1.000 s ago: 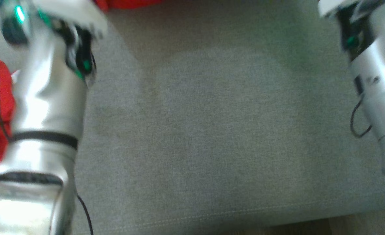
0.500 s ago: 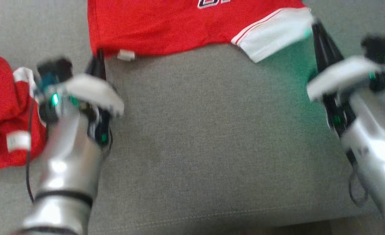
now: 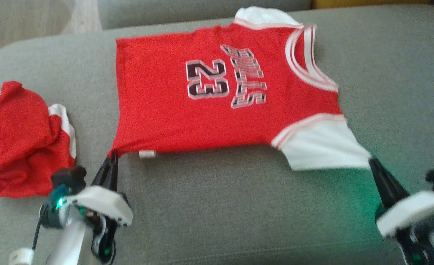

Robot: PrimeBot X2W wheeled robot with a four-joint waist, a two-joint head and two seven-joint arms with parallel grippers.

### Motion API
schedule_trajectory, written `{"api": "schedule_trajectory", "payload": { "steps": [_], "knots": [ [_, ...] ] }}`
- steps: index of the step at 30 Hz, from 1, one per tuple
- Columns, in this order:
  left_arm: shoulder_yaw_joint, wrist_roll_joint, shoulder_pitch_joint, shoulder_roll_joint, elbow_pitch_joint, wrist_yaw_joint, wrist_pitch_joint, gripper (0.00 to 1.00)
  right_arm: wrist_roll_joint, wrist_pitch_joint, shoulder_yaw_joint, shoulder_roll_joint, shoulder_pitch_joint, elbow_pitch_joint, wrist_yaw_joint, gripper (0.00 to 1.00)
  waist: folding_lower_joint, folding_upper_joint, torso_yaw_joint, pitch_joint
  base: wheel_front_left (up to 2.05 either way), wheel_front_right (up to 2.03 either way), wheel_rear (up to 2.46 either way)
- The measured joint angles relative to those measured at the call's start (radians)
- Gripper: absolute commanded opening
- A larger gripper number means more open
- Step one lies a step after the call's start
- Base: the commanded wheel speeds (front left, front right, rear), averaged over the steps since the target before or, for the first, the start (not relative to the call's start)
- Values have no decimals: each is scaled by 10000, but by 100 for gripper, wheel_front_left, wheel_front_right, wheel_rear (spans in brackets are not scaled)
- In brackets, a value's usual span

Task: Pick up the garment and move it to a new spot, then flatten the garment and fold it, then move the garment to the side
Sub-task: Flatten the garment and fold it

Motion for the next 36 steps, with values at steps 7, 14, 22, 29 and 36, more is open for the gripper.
{"api": "schedule_trajectory", "payload": {
  "steps": [7, 14, 22, 29, 36],
  "knots": [
    [-50, -6, 2335, 410, -3147, 606, 1810, 0, -1216, 3091, -2554, 685, 3368, -3275, 0, 0, 0, 0, 20, -585, 0, 0, 0],
    [-209, -197, 3956, 1124, -6270, 890, 4882, 0, -2449, 6123, -4236, 2194, 4732, -6059, 0, 0, 0, 0, -20, -510, 0, 0, 0],
    [-460, -888, 3037, 1829, -7097, 527, 7829, 0, -2794, 7827, -4604, 2629, 3334, -6416, 0, 0, 0, 0, -38, -61, 0, 0, 0],
    [-460, -1647, 1290, 1981, -6521, 314, 9223, 0, -2621, 7914, -4468, 2592, 825, -4939, 0, 0, 0, 0, -78, 762, 0, 0, 0],
    [-286, -2142, -7, 2031, -5919, 230, 9670, 0, -2261, 6962, -3948, 1950, -1436, -3024, 0, 0, 0, 0, 13, 1593, 0, 0, 0]
  ]
}}
